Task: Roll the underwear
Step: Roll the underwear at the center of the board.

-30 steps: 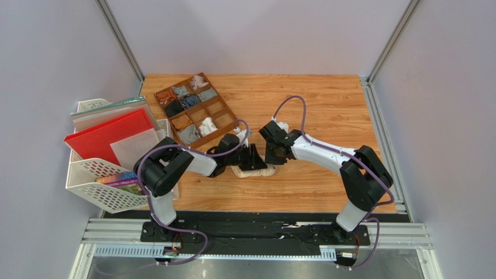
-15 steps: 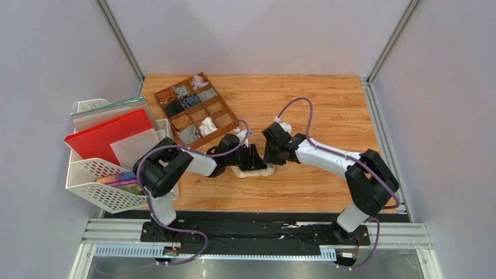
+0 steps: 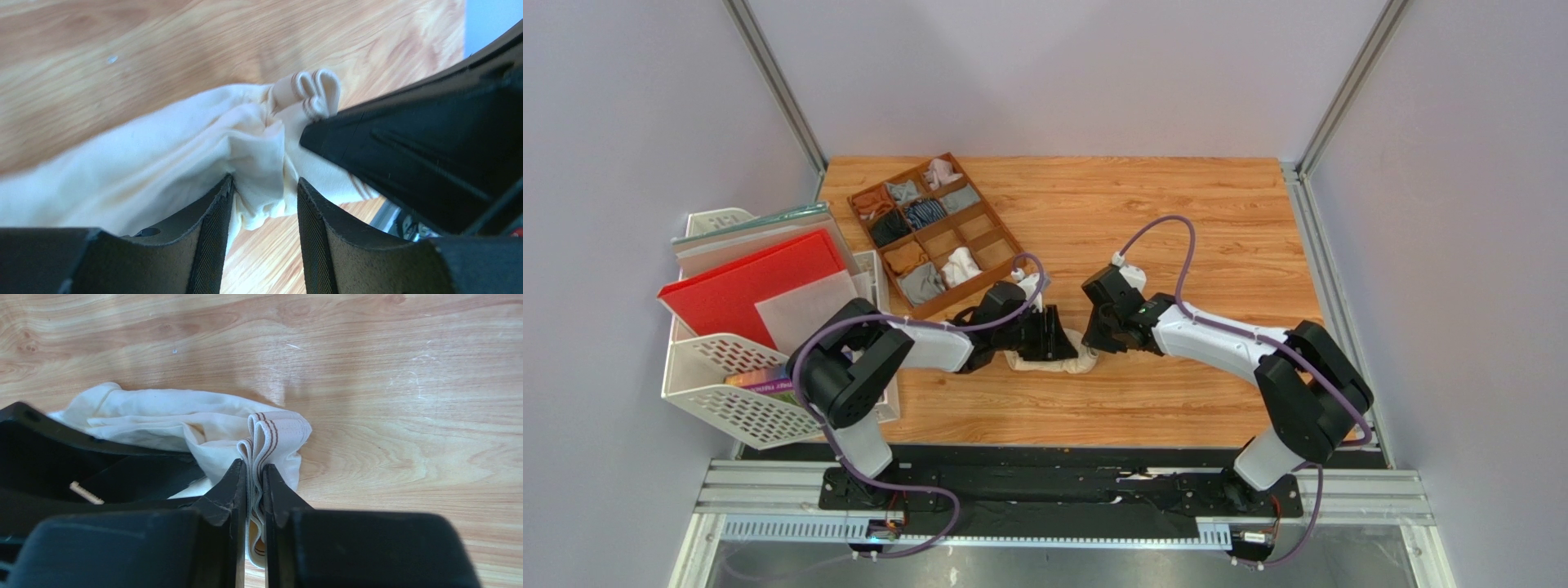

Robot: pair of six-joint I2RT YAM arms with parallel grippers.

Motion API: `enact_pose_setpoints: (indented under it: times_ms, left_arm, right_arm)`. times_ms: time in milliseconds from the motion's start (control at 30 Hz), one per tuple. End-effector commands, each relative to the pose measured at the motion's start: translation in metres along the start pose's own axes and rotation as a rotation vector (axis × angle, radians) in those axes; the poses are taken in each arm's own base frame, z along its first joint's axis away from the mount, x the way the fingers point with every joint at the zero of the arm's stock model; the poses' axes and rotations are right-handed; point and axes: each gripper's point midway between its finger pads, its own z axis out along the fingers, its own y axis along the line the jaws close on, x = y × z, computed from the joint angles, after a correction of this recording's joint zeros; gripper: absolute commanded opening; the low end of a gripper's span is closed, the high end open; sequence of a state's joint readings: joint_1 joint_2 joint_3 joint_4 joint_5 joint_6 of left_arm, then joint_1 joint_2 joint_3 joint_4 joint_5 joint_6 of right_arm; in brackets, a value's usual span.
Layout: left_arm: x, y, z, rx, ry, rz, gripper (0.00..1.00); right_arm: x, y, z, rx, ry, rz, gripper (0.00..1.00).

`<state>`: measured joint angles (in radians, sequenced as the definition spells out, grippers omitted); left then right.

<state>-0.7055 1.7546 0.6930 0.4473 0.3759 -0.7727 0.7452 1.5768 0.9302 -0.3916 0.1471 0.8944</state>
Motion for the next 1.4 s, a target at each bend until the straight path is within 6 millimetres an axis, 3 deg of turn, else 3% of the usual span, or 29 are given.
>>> enact_pose_setpoints:
  times_ms: [0,233,433,667,1000,1267,1367]
  left_arm:
    - [0.016,0.028,-0.025,-0.176,0.055,0.049,0.50]
    - [-0.009,0.021,-0.048,-0.241,-0.025,0.100,0.49]
    - [-0.010,0.014,-0.031,-0.202,-0.004,0.085,0.49]
    - [0.006,0.033,-0.011,-0.229,0.041,0.036,0.49]
    - [0.007,0.031,-0.011,-0.217,0.035,0.035,0.49]
    - [0.014,0.032,-0.012,-0.190,0.033,0.029,0.49]
    - [0.011,0.028,-0.016,-0.184,0.021,0.044,0.50]
  right_arm:
    - [-0.008,-0.005,0.000,0.064,-0.035,-0.017,0.02]
    - [-0.017,-0.011,-0.004,0.130,-0.046,-0.088,0.00]
    - [-0.025,-0.006,-0.009,0.207,-0.072,-0.161,0.00]
    - [-0.027,0.005,-0.012,0.284,-0.111,-0.209,0.00]
    - [-0.016,0.015,0.007,0.326,-0.116,-0.173,0.00]
    - [0.008,0.021,0.024,0.260,-0.073,-0.072,0.00]
    - [0.015,0.024,0.028,0.227,-0.055,-0.048,0.07]
